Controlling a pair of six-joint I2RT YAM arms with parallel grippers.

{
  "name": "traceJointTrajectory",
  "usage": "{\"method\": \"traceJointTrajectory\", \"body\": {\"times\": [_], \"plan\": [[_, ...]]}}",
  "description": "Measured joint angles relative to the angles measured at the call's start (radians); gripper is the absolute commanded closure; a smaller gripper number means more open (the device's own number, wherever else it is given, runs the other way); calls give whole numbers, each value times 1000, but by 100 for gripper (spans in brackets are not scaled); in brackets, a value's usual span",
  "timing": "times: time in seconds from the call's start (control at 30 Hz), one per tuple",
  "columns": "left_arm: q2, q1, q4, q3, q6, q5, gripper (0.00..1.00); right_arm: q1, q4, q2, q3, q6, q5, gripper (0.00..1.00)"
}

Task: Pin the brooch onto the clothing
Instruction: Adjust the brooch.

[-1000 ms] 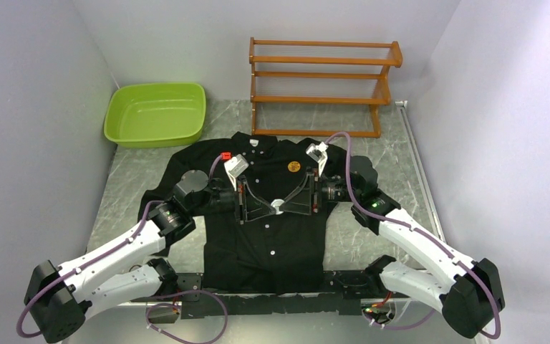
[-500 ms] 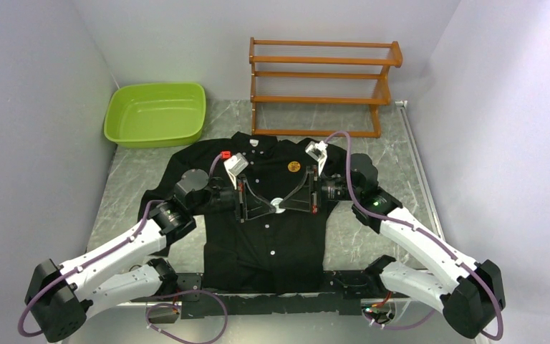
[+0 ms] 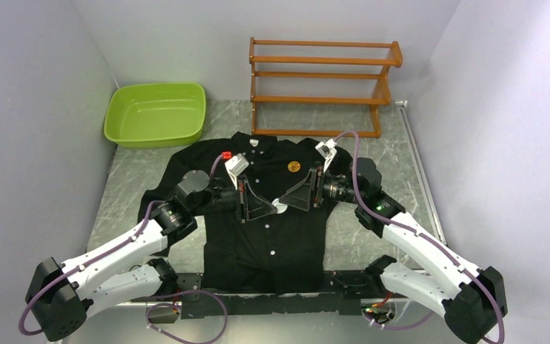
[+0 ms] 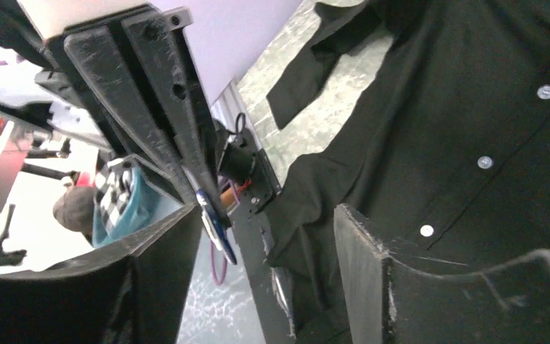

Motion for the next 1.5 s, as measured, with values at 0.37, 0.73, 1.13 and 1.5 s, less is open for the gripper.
{"method": "traceJointTrajectory", "body": {"times": [0.37,0.73,1.13,1.5], "plan": [[-6,-2,-1,-16,-8,21,97,-9,93,-1,-67,61,-8,29],[-5,-2,17,-21,-11,47,97,-9,63,18,-48,-64,-135,43],[6,-1,21,-23,-19,42,97,5,68,44,-31,-71,-176,91],[8,6,47,-37,-34,11,97,24,45,-7,-40,-31,-80,100]]}}
